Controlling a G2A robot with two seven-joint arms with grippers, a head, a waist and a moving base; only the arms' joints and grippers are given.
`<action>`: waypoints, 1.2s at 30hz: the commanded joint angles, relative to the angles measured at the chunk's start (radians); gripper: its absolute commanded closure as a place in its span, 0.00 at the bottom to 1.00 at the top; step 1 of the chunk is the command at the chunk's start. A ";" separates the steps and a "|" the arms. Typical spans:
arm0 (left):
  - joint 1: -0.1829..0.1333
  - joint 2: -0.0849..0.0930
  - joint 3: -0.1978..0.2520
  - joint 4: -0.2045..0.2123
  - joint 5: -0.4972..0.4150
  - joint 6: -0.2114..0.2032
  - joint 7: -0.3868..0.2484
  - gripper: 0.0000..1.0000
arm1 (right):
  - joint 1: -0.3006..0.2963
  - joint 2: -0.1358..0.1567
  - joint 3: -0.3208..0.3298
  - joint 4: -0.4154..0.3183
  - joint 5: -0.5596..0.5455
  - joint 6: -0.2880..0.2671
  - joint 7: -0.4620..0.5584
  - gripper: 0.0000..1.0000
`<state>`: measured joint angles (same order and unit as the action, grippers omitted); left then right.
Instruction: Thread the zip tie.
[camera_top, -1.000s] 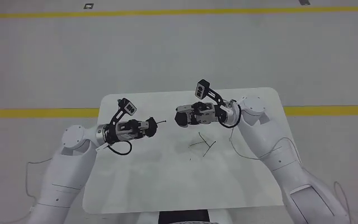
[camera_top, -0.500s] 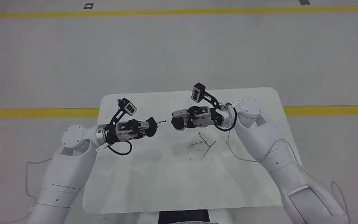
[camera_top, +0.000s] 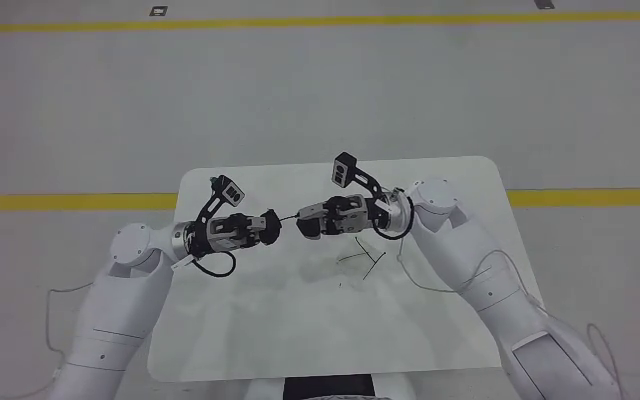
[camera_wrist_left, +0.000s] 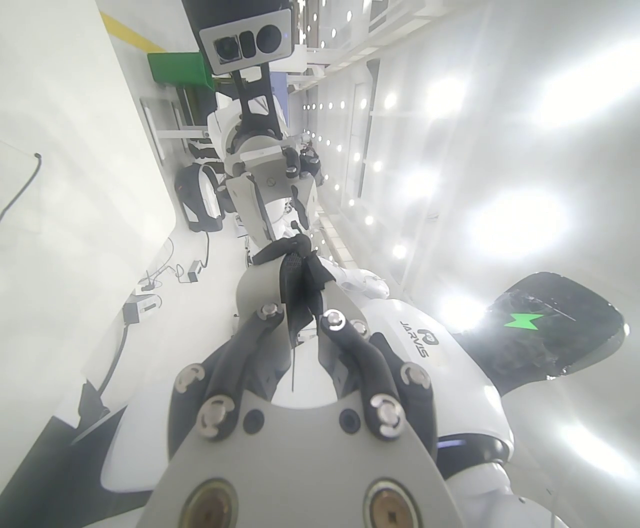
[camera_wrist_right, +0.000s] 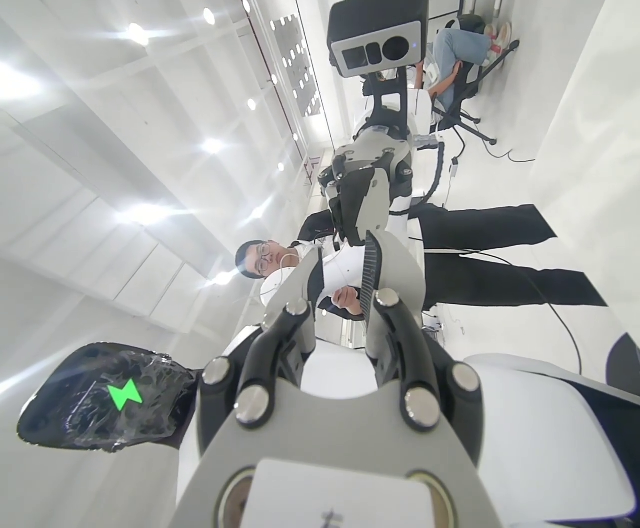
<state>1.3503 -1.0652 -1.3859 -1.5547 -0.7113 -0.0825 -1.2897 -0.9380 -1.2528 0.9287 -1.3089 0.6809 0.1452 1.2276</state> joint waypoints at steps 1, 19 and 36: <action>0.000 0.000 0.000 0.000 0.000 0.000 0.000 1.00 | 0.004 -0.002 -0.005 0.001 0.000 0.001 -0.002 0.82; 0.000 0.000 0.000 0.000 0.000 0.000 0.000 1.00 | 0.020 -0.005 -0.008 0.011 -0.006 -0.009 -0.014 1.00; 0.000 0.000 0.000 0.000 0.000 0.000 0.000 1.00 | 0.013 -0.001 0.001 -0.003 -0.014 -0.006 -0.011 0.75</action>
<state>1.3503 -1.0652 -1.3859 -1.5547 -0.7113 -0.0825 -1.2897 -0.9251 -1.2537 0.9299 -1.3110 0.6667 0.1387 1.2163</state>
